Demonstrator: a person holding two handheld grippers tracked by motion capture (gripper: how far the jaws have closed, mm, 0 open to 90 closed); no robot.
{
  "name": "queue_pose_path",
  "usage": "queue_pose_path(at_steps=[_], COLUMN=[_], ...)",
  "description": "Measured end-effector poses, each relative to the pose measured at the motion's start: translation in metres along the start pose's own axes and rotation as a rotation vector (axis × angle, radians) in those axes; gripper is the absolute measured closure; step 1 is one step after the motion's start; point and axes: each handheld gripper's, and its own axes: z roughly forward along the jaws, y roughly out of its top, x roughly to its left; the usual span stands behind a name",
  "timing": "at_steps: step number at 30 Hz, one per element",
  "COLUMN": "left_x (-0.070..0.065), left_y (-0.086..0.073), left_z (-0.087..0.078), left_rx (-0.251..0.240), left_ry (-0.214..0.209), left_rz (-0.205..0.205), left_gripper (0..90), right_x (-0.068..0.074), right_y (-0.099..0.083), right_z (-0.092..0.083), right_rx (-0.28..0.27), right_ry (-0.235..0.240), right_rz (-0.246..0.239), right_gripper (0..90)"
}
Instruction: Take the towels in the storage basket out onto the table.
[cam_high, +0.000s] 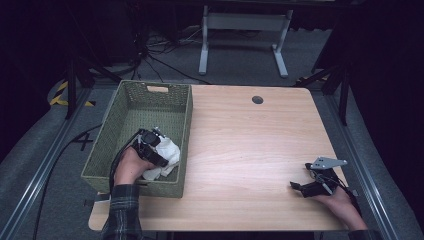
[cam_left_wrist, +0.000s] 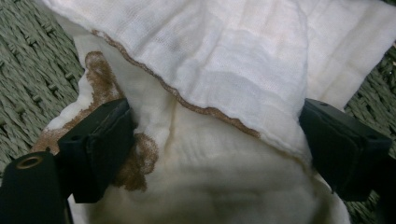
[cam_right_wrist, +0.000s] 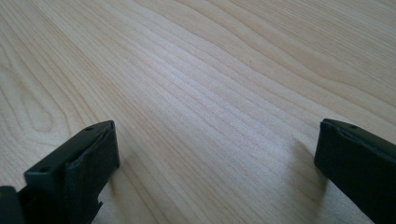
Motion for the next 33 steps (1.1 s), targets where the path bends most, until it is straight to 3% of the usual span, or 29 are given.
queue_pose_path(at_steps=[6, 7, 10, 12, 16, 18, 23, 33], left_x=[-0.002, -0.002, -0.002, -0.002, -0.001, 0.001, 0.003, 0.004], left_y=[0.0, 0.0, -0.001, 0.0, -0.001, -0.002, -0.005, -0.009], left_z=[-0.005, -0.006, -0.009, -0.012, -0.02, -0.025, -0.034, -0.054], left_rx=[0.004, 0.005, -0.004, -0.019, -0.088, -0.139, -0.224, -0.384], left_ry=[0.012, 0.003, -0.019, -0.022, -0.032, -0.057, -0.061, -0.107], left_rz=[-0.016, -0.034, -0.029, -0.033, -0.045, -0.053, -0.076, -0.077], left_gripper=[39.7, 46.0, 62.8, 67.9, 69.9, 70.3, 70.6, 71.3], right_x=[0.0, 0.0, 0.0, 0.0, 0.0, 0.0, 0.0, 0.0], right_y=[0.0, 0.0, 0.0, 0.0, 0.0, 0.0, 0.0, 0.0], right_z=[0.0, 0.0, 0.0, 0.0, 0.0, 0.0, 0.0, 0.0], right_rx=[0.0, 0.0, 0.0, 0.0, 0.0, -0.001, 0.0, -0.001], right_ry=[0.0, 0.0, 0.0, 0.0, 0.0, 0.0, 0.0, 0.0], right_rz=[0.0, 0.0, 0.0, 0.0, 0.0, -0.001, 0.0, -0.002], right_gripper=[0.3, 0.3, 0.3, 0.3, 0.3, 0.3, 0.3, 0.3])
